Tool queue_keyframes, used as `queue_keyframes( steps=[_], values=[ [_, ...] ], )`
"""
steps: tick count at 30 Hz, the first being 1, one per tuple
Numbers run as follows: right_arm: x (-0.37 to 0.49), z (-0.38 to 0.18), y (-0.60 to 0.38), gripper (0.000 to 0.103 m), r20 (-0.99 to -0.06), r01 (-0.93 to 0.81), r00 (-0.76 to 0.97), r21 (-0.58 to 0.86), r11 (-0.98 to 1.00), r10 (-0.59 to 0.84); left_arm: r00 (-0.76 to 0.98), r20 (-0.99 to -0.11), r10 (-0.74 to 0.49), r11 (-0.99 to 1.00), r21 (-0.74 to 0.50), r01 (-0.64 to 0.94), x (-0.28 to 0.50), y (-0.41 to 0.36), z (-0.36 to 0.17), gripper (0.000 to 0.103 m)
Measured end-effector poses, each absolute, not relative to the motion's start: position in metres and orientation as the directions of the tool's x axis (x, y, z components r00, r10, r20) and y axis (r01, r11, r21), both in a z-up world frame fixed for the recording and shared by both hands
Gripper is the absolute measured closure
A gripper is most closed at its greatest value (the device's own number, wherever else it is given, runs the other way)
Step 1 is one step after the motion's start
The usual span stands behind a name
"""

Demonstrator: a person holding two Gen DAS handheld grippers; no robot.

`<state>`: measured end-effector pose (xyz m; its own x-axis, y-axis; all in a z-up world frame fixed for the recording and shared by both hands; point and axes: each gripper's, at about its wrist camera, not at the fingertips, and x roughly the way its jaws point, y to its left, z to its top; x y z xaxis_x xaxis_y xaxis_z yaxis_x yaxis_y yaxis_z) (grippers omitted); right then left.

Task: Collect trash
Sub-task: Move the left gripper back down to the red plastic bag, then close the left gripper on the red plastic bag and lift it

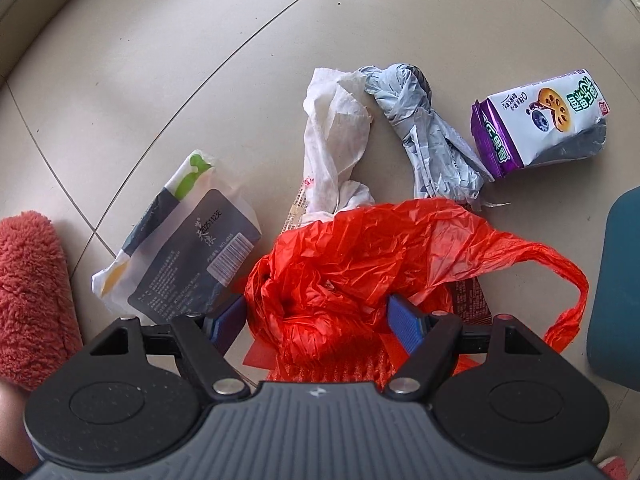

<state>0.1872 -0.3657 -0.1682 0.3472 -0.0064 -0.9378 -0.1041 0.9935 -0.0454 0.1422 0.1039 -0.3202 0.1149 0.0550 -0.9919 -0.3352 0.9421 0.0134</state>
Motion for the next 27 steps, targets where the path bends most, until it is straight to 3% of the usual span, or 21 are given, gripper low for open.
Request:
queue_keyframes(
  steps=[4,10,17,27],
  values=[
    [0.19,-0.171,-0.363,0.097,-0.94,-0.108,0.341,-0.046,0.993,-0.006,0.134,-0.989,0.057,0.947,0.011,-0.32,0.142,0.103,-0.321,0.028],
    [0.19,-0.169,-0.361,0.097,-0.937,-0.108,0.35,-0.047,0.993,-0.007,0.157,-0.983,0.094,0.957,0.046,-0.287,0.136,0.094,-0.316,0.045],
    [0.182,-0.164,-0.364,0.097,-0.923,-0.105,0.385,-0.043,0.993,0.001,0.143,-0.981,0.134,0.95,0.086,-0.299,0.129,0.086,-0.293,0.047],
    [0.169,-0.147,-0.369,0.1,-0.892,-0.097,0.451,-0.028,0.995,0.018,0.22,-0.965,0.142,0.951,0.072,-0.3,0.128,0.073,-0.215,0.047]
  ],
)
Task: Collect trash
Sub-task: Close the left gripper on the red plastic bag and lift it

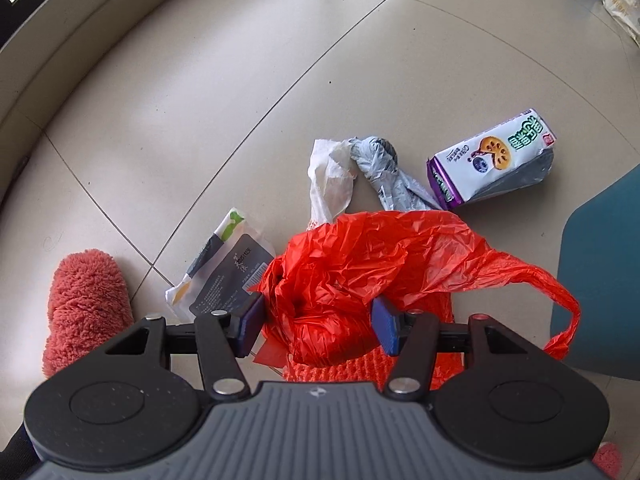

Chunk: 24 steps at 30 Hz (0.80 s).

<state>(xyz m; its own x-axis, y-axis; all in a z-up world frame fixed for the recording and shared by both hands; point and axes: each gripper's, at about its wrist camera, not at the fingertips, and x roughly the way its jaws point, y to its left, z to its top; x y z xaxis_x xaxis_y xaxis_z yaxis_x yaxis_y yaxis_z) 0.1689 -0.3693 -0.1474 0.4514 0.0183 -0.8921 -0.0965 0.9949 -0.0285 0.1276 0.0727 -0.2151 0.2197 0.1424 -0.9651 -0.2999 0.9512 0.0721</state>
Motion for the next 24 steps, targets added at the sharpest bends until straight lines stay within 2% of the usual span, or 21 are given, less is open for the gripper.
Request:
queue_keyframes(
  steps=[15,24],
  values=[
    [0.151,-0.135,-0.371,0.1,-0.868,-0.1,0.493,0.001,0.995,0.051,0.388,-0.911,0.139,0.983,0.079,-0.168,0.121,0.016,-0.092,0.047],
    [0.152,-0.133,-0.37,0.099,-0.867,-0.102,0.496,0.004,0.995,0.054,0.517,-0.852,0.089,0.993,0.038,-0.109,0.13,-0.023,-0.01,0.047]
  ],
)
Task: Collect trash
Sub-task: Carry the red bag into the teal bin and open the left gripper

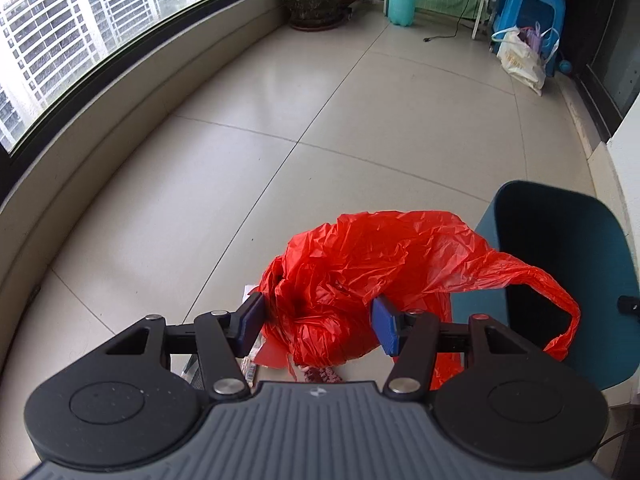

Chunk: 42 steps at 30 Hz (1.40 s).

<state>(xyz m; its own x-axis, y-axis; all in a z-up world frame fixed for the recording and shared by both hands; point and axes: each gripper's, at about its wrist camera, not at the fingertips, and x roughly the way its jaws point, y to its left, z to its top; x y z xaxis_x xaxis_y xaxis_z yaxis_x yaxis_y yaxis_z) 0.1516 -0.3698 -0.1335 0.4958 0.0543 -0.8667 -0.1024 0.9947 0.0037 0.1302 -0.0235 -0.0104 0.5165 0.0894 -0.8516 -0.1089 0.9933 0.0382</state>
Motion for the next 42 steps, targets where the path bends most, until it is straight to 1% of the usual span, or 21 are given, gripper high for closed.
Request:
queue_keyframes(
  steps=[4,8,13,15,22,30,38,42],
  values=[
    [0.155,-0.132,-0.37,0.099,-0.867,-0.1,0.494,0.013,0.995,0.061,0.559,-0.829,0.021,0.999,0.003,-0.033,0.144,-0.055,0.018,0.047],
    [0.156,-0.13,-0.373,0.099,-0.867,-0.099,0.493,0.021,0.995,0.067,0.571,-0.821,-0.031,0.998,0.001,0.056,0.161,-0.095,0.023,0.047],
    [0.157,-0.13,-0.377,0.099,-0.867,-0.102,0.493,0.029,0.994,0.075,0.519,-0.852,-0.07,0.989,0.009,0.149,0.182,-0.152,-0.006,0.047],
    [0.157,-0.131,-0.378,0.099,-0.867,-0.105,0.493,0.031,0.994,0.079,0.493,-0.865,-0.09,0.983,0.002,0.183,0.189,-0.169,-0.02,0.047],
    [0.158,-0.131,-0.381,0.098,-0.867,-0.107,0.49,0.041,0.993,0.089,0.419,-0.902,-0.1,0.962,0.02,0.272,0.203,-0.211,-0.066,0.046],
    [0.158,-0.132,-0.383,0.098,-0.867,-0.11,0.49,0.044,0.993,0.093,0.331,-0.94,-0.082,0.961,0.013,0.276,0.218,-0.227,-0.115,0.045],
    [0.158,-0.132,-0.384,0.098,-0.866,-0.111,0.489,0.051,0.992,0.099,0.305,-0.948,-0.095,0.949,0.007,0.316,0.216,-0.236,-0.128,0.042],
    [0.158,-0.132,-0.385,0.098,-0.867,-0.113,0.489,0.053,0.992,0.102,0.317,-0.941,-0.118,0.946,-0.009,0.324,0.213,-0.231,-0.124,0.037]
  ],
)
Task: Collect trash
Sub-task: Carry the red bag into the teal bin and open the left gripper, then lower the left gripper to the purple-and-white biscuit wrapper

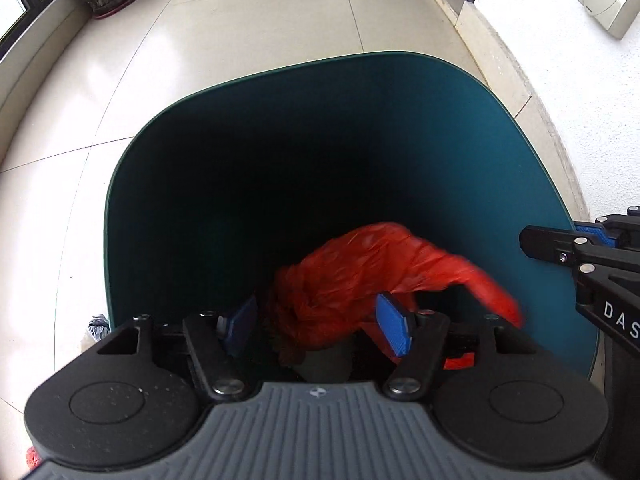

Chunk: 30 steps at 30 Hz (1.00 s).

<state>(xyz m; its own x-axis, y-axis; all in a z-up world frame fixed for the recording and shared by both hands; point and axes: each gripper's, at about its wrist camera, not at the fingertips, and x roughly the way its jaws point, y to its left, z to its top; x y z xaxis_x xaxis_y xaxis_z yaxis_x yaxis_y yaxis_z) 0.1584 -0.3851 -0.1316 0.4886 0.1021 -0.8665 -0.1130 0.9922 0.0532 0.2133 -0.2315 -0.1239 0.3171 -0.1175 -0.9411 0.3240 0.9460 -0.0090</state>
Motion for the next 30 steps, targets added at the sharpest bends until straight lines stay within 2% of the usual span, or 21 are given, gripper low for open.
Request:
queue_keyframes(
  steps=[11,14,19,30],
  values=[
    [0.158,-0.132,-0.385,0.098,-0.867,-0.114,0.488,0.05,0.992,0.1,0.377,-0.905,-0.199,0.941,-0.069,0.331,0.189,-0.203,-0.087,0.035],
    [0.158,-0.133,-0.384,0.098,-0.868,-0.113,0.487,0.047,0.993,0.096,0.394,-0.891,-0.224,0.935,-0.083,0.344,0.183,-0.194,-0.073,0.031],
    [0.159,-0.133,-0.384,0.098,-0.869,-0.111,0.486,0.047,0.993,0.096,0.439,-0.863,-0.249,0.933,-0.091,0.349,0.162,-0.179,-0.048,0.03],
    [0.159,-0.134,-0.382,0.098,-0.871,-0.108,0.485,0.037,0.993,0.085,0.515,-0.828,-0.221,0.963,-0.103,0.248,0.143,-0.103,-0.015,0.029]
  ],
)
